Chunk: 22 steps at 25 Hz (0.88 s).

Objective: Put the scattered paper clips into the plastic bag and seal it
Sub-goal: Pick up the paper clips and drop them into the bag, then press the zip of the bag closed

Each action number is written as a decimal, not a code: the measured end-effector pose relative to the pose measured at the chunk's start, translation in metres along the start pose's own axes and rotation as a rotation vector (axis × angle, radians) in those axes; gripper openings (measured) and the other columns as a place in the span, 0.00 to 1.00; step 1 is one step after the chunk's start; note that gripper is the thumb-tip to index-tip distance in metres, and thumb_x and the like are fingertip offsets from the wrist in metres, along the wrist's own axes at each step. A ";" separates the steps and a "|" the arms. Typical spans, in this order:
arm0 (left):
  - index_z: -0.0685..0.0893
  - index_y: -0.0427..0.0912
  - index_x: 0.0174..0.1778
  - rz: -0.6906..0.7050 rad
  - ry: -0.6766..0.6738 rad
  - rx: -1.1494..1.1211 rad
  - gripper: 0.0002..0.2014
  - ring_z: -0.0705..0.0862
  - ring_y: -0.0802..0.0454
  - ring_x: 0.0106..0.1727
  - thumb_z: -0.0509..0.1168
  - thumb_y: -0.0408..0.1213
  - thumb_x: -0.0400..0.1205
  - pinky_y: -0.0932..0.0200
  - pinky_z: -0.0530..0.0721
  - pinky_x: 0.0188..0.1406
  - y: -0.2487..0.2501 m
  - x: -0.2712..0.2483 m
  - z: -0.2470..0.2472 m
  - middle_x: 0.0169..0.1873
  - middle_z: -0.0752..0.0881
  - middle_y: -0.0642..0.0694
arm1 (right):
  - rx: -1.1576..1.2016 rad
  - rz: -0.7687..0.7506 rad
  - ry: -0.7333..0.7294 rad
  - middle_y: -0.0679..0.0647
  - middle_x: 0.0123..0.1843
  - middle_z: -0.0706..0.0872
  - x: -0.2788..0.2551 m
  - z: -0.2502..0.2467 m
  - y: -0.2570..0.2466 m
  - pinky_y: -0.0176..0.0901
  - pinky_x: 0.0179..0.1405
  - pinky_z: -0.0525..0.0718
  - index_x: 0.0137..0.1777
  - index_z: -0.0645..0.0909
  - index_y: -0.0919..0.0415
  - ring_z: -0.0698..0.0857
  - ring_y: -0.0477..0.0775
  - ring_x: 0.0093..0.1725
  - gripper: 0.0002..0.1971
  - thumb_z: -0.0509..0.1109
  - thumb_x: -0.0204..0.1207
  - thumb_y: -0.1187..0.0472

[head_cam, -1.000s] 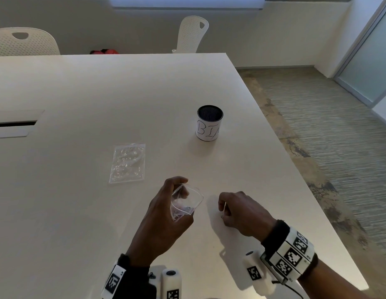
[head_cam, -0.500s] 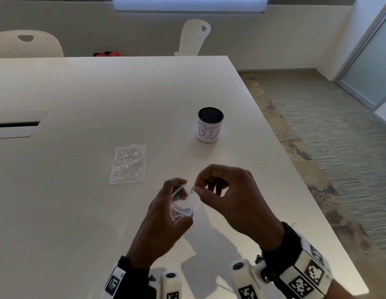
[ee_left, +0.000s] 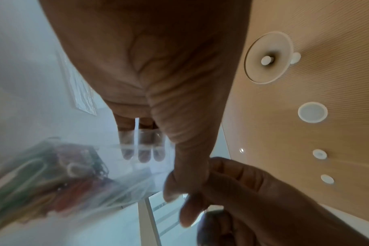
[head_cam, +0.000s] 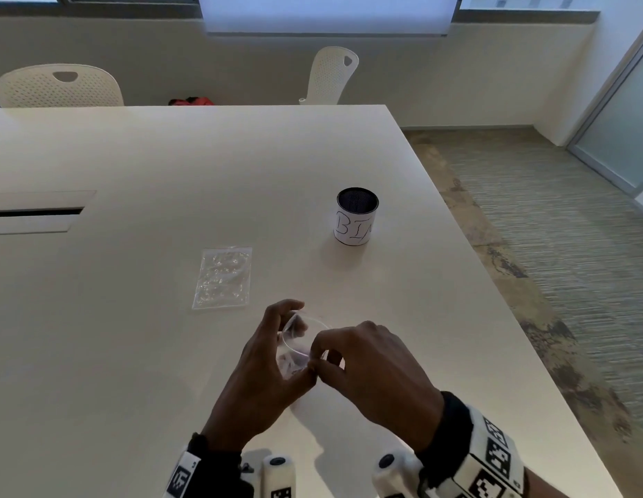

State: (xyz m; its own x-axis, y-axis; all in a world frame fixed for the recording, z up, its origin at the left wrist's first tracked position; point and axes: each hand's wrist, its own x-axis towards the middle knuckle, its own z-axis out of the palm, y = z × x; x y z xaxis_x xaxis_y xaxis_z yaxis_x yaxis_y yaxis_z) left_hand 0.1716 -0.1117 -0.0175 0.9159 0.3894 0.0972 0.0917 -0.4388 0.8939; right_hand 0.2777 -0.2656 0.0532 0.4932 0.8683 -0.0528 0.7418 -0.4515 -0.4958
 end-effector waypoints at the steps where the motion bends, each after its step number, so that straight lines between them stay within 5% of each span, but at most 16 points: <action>1: 0.65 0.64 0.78 -0.001 -0.014 -0.018 0.40 0.85 0.65 0.67 0.82 0.42 0.76 0.73 0.84 0.60 0.000 -0.002 -0.004 0.63 0.83 0.64 | -0.014 -0.006 0.019 0.45 0.52 0.94 0.000 -0.001 0.001 0.37 0.47 0.85 0.58 0.88 0.44 0.90 0.45 0.44 0.09 0.69 0.85 0.46; 5: 0.66 0.67 0.81 -0.013 -0.011 -0.065 0.31 0.86 0.66 0.69 0.71 0.43 0.86 0.65 0.84 0.67 -0.002 -0.005 -0.021 0.66 0.85 0.68 | -0.046 -0.028 0.088 0.41 0.55 0.90 0.001 -0.004 0.008 0.39 0.43 0.83 0.55 0.89 0.43 0.90 0.44 0.44 0.06 0.71 0.85 0.50; 8: 0.76 0.60 0.76 -0.001 0.135 -0.108 0.19 0.90 0.58 0.65 0.63 0.37 0.91 0.60 0.87 0.63 -0.006 -0.001 -0.025 0.59 0.91 0.58 | 0.004 -0.041 0.128 0.39 0.55 0.89 0.003 -0.008 0.015 0.40 0.43 0.84 0.53 0.90 0.43 0.89 0.43 0.44 0.04 0.73 0.84 0.51; 10: 0.83 0.55 0.69 0.013 0.197 -0.134 0.17 0.92 0.55 0.61 0.67 0.31 0.88 0.60 0.88 0.64 -0.005 0.001 -0.023 0.54 0.93 0.55 | 0.026 -0.057 0.149 0.39 0.54 0.90 0.005 -0.010 0.019 0.42 0.44 0.86 0.53 0.90 0.44 0.88 0.43 0.45 0.05 0.72 0.84 0.52; 15: 0.91 0.48 0.48 0.058 0.257 -0.119 0.04 0.94 0.53 0.51 0.76 0.34 0.81 0.60 0.90 0.59 -0.002 0.002 -0.018 0.45 0.95 0.53 | 0.052 -0.098 0.206 0.37 0.53 0.89 0.005 -0.013 0.031 0.44 0.44 0.88 0.53 0.90 0.44 0.88 0.41 0.43 0.05 0.73 0.84 0.54; 19: 0.92 0.49 0.47 0.159 0.390 -0.050 0.04 0.93 0.53 0.49 0.74 0.35 0.81 0.62 0.89 0.57 0.004 0.002 -0.021 0.44 0.94 0.55 | 0.124 -0.158 0.277 0.38 0.52 0.90 0.002 -0.027 0.044 0.43 0.45 0.88 0.53 0.91 0.47 0.88 0.40 0.44 0.05 0.75 0.82 0.57; 22: 0.93 0.47 0.49 0.241 0.367 0.049 0.05 0.93 0.54 0.50 0.73 0.35 0.81 0.64 0.88 0.55 0.015 0.000 -0.023 0.45 0.93 0.58 | 0.201 -0.211 0.286 0.41 0.50 0.91 -0.001 -0.032 0.054 0.42 0.45 0.88 0.53 0.93 0.52 0.89 0.43 0.45 0.06 0.76 0.81 0.61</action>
State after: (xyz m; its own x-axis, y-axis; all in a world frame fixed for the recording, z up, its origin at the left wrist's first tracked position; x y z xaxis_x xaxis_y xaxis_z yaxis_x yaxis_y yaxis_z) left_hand 0.1642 -0.0995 0.0059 0.7149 0.5292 0.4571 -0.0811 -0.5865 0.8059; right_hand 0.3320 -0.2979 0.0546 0.4677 0.8323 0.2973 0.7502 -0.1961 -0.6314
